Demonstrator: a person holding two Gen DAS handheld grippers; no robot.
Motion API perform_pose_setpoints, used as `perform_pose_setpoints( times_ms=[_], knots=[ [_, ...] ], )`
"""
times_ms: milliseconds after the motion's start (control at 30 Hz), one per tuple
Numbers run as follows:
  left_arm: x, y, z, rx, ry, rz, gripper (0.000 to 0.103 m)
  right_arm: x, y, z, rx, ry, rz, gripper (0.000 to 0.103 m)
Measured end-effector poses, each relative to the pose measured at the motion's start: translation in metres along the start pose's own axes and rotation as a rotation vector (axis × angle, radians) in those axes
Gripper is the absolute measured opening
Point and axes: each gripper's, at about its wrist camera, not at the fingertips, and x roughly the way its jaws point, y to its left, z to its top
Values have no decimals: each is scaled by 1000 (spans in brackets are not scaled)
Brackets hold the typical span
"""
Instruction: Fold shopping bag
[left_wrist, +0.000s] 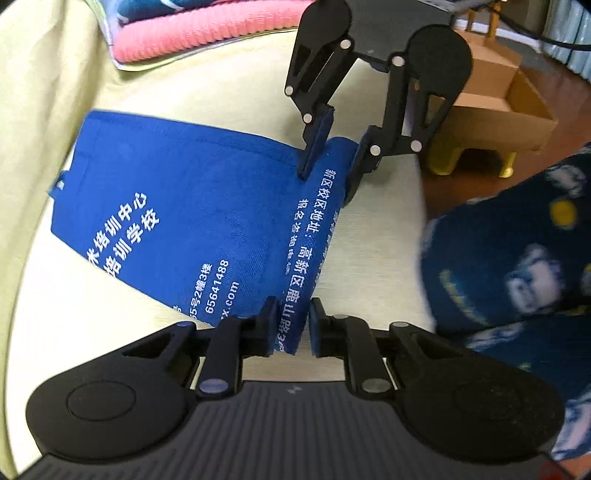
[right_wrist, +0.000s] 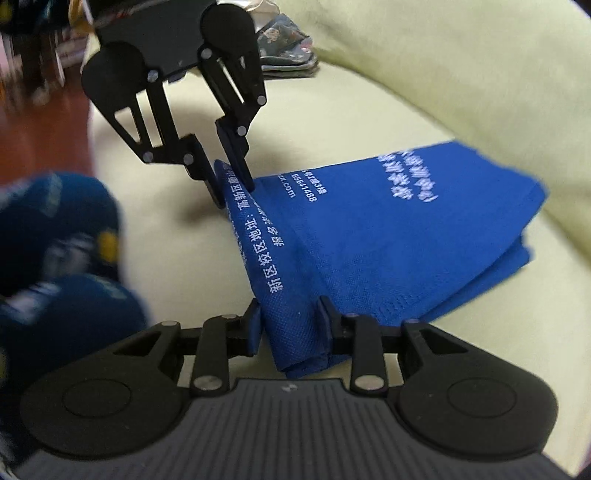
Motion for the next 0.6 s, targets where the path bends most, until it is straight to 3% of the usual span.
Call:
perform_pose_setpoints(
  times_ms=[400, 600],
  knots=[
    [11, 51, 19, -90, -5, -21, 22, 4, -88, -26, 621, -7, 380, 27],
    [3, 61, 10, -167, -42, 48, 27, 16, -113, -40, 880, 3, 460, 26]
  ],
)
